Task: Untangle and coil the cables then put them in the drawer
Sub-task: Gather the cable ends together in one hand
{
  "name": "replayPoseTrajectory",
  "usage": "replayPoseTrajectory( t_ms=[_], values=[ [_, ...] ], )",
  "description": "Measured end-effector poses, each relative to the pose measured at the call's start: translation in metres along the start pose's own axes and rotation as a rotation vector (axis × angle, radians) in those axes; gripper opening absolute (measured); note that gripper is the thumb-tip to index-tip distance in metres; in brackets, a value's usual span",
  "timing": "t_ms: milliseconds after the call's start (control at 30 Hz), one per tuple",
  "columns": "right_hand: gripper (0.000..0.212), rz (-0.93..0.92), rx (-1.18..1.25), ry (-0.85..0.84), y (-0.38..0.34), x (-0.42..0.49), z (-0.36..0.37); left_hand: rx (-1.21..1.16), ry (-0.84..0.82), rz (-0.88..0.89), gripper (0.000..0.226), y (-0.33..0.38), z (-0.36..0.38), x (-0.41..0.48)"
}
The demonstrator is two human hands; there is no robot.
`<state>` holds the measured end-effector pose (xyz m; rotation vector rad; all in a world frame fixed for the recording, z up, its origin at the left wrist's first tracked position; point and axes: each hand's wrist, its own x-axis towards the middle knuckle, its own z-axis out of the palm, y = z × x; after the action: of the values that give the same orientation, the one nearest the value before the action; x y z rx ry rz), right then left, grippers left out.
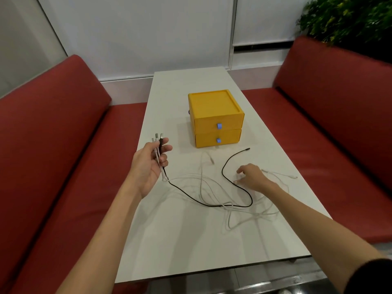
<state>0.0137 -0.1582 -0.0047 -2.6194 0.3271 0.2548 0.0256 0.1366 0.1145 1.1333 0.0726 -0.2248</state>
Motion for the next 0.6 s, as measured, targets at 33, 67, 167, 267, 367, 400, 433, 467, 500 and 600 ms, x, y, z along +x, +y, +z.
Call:
replayPoseTrajectory(
  t_ms=[33,67,167,267,367,400,433,467,500,600],
  values=[
    [0.032,-0.046,-0.1,0.0,0.005,0.0,0.006,0.0,-0.001,-0.002,0.025,0.0,0.0,0.0],
    [0.027,-0.068,-0.155,0.005,0.009,-0.002,0.01,0.003,-0.003,0.0,0.025,0.0,0.0,0.0],
    [0.019,-0.036,-0.243,0.049,0.014,-0.002,0.008,0.042,-0.015,0.03,0.024,0.003,0.0,0.0],
    [0.015,0.016,0.006,0.287,0.002,0.005,-0.031,0.07,-0.023,0.077,0.022,0.009,0.003,0.001],
    [0.021,-0.081,0.317,0.614,-0.035,0.0,-0.1,0.099,-0.044,0.102,0.022,0.013,0.009,0.002],
    [0.02,-0.156,0.355,0.668,-0.052,-0.007,-0.121,0.102,-0.05,0.103,0.022,0.013,0.013,0.002],
    [0.021,-0.225,0.398,0.684,-0.071,-0.017,-0.138,0.102,-0.056,0.097,0.022,0.013,0.018,0.003],
    [0.023,-0.289,0.446,0.684,-0.089,-0.028,-0.149,0.099,-0.064,0.089,0.021,0.013,0.024,0.002],
    [0.025,-0.344,0.499,0.667,-0.106,-0.037,-0.154,0.092,-0.073,0.08,0.02,0.013,0.031,0.001],
    [0.027,-0.442,0.692,0.512,-0.143,-0.055,-0.142,0.083,-0.107,0.085,0.014,0.013,0.052,-0.001]
  ],
)
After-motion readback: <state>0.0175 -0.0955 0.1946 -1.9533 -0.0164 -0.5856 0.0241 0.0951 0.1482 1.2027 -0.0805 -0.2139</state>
